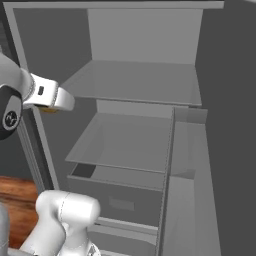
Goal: Open the fridge, remove the kiwi, squash, and steak, and place them on any counter.
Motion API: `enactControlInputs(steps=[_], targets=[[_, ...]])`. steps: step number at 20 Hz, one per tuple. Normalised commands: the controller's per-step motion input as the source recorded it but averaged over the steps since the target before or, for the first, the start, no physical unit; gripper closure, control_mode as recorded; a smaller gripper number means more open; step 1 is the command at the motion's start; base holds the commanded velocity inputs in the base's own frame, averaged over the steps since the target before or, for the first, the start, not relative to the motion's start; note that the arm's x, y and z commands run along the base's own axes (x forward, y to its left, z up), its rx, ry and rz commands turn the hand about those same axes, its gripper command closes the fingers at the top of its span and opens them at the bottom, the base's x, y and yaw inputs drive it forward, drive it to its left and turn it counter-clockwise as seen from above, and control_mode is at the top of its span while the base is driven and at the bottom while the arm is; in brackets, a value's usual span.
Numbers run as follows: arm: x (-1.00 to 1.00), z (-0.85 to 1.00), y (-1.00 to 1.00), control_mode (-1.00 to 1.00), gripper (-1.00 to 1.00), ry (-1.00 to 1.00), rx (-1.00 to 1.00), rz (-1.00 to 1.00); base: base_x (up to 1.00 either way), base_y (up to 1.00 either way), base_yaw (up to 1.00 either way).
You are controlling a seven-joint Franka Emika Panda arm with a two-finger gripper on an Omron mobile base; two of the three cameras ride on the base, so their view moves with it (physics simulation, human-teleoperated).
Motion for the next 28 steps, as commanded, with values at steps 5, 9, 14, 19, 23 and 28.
enactControlInputs(steps=[5, 9, 14, 19, 23, 28], targets=[[0.00, 0.00, 0.00, 1.00, 1.00, 0.00, 0.00, 0.00, -0.49, 0.29, 0.04], [0.00, 0.00, 0.00, 1.00, 1.00, 0.00, 0.00, 0.00, -0.03, 0.76, 0.02], [0.00, 0.00, 0.00, 1.00, 1.00, 0.00, 0.00, 0.00, -0.04, 1.00, 0.01], [0.00, 0.00, 0.00, 1.00, 1.00, 0.00, 0.00, 0.00, -0.42, 1.00, 0.00], [0.00, 0.00, 0.00, 1.00, 1.00, 0.00, 0.00, 0.00, -0.60, 1.00, -0.05], [0.00, 0.00, 0.00, 1.00, 1.00, 0.00, 0.00, 0.00, -0.67, 1.00, -0.12]])
